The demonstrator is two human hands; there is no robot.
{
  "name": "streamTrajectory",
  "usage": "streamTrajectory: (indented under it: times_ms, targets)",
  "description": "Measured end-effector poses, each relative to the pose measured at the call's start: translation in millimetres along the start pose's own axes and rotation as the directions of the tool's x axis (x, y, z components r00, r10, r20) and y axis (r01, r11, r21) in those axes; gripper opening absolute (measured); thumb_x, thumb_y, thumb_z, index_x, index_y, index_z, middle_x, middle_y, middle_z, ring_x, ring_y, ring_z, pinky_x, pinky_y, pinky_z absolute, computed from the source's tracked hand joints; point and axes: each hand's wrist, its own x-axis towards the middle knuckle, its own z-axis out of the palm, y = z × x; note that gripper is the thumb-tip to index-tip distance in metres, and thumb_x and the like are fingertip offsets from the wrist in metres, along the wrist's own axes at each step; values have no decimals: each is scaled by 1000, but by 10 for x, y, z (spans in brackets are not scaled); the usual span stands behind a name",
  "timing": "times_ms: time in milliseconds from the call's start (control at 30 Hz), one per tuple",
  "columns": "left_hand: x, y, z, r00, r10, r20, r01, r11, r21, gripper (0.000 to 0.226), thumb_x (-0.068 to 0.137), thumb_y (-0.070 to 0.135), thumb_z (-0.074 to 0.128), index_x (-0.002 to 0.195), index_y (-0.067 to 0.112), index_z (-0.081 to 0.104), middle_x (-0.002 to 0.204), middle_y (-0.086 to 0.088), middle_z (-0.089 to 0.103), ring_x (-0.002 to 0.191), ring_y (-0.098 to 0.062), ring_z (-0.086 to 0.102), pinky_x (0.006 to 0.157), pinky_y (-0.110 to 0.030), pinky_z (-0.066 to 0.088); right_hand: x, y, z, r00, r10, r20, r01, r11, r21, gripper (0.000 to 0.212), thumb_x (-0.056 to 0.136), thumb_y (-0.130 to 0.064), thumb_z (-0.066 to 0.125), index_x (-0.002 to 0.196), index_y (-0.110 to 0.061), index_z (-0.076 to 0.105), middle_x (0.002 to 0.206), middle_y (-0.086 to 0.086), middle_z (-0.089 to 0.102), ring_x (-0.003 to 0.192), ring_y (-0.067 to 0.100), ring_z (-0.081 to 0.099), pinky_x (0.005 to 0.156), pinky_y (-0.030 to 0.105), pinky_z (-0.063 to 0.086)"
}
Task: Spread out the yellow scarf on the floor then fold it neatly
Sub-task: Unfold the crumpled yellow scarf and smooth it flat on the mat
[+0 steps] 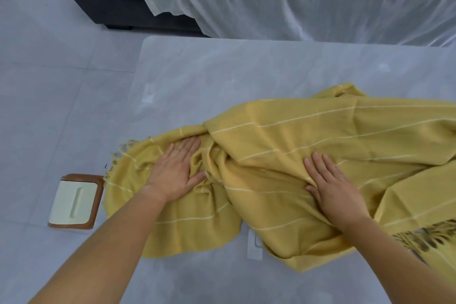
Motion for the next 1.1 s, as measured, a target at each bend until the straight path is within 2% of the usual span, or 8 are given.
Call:
streamTrajectory:
  times_ms: [100, 267, 367, 533, 733, 867, 967, 1100]
  targets:
    - [-1, -44, -23, 997, -71, 22, 70, 997, 15, 99, 72, 80, -7, 149, 18, -1, 157, 0, 7, 144, -15, 6, 117, -36, -1, -196, 147, 13, 999, 9, 37, -10, 1000, 22, 59, 95, -49, 19, 144, -18, 31, 147, 2, 35, 137, 20, 28, 110, 30, 20]
    - [-92, -228, -62, 973, -224, 49, 223, 974, 34, 103, 67, 78, 0, 149, 16, 4, 157, -4, 11, 144, -18, 9, 117, -38, 2, -516, 356, 36, 994, 44, 97, -46, 999, 22, 63, 98, -52, 8, 142, -15, 33, 146, 4, 35, 133, 25, 36, 114, 25, 4]
    - [-107, -289, -130, 955, -276, 104, 272, 961, 53, 108, 63, 80, 0, 149, 15, -1, 158, -3, 6, 144, -17, 5, 117, -39, 2, -542, 351, 22, 994, 32, 108, -32, 999, -6, 68, 96, -57, 8, 144, -16, 32, 148, 6, 32, 134, 27, 34, 114, 28, 6]
    - [-222, -178, -269, 982, -145, 124, 139, 989, 57, 111, 64, 84, 2, 147, 11, -10, 157, -5, -6, 144, -15, -6, 117, -32, -3, -481, 106, -231, 999, 39, -17, -38, 998, 49, 78, 91, -67, 13, 150, -16, 13, 156, 2, 12, 144, 19, 7, 115, 40, 9]
    - [-278, -160, -425, 996, 44, -82, -48, 998, -48, 90, 86, 72, 9, 148, 7, 2, 156, -7, 4, 144, -14, -1, 116, -33, 3, 380, -522, -775, 978, -43, -202, 71, 989, 131, 80, 89, -67, 3, 150, -14, 9, 156, -1, 3, 144, 16, 0, 116, 41, 2]
    - [-101, -276, -620, 974, 112, -198, -130, 988, -78, 74, 93, 56, 16, 149, 8, 9, 156, -5, 8, 144, -15, 6, 115, -39, 13, 1078, -779, -1029, 987, -74, -141, 84, 994, 69, 82, 82, -69, 1, 149, -22, -5, 157, -6, -9, 144, 14, -9, 115, 43, -7]
    - [67, -326, -730, 953, 25, -302, -78, 983, -165, 67, 93, 47, 23, 148, 9, 12, 154, -3, 12, 144, -14, 9, 116, -38, 13, 1436, -748, -1030, 1000, -7, -26, 8, 999, 39, 71, 92, -62, 18, 150, -24, 3, 158, -4, 1, 145, 16, -3, 113, 47, -9]
    - [286, -304, -686, 974, 36, -224, -63, 991, -115, 76, 90, 62, 13, 149, 14, 4, 154, 4, 1, 142, -7, -1, 117, -31, 6, 1368, -571, -828, 998, -14, 54, 18, 997, -73, 51, 98, -48, 21, 142, -23, 30, 151, -4, 29, 141, 14, 19, 114, 46, 2]
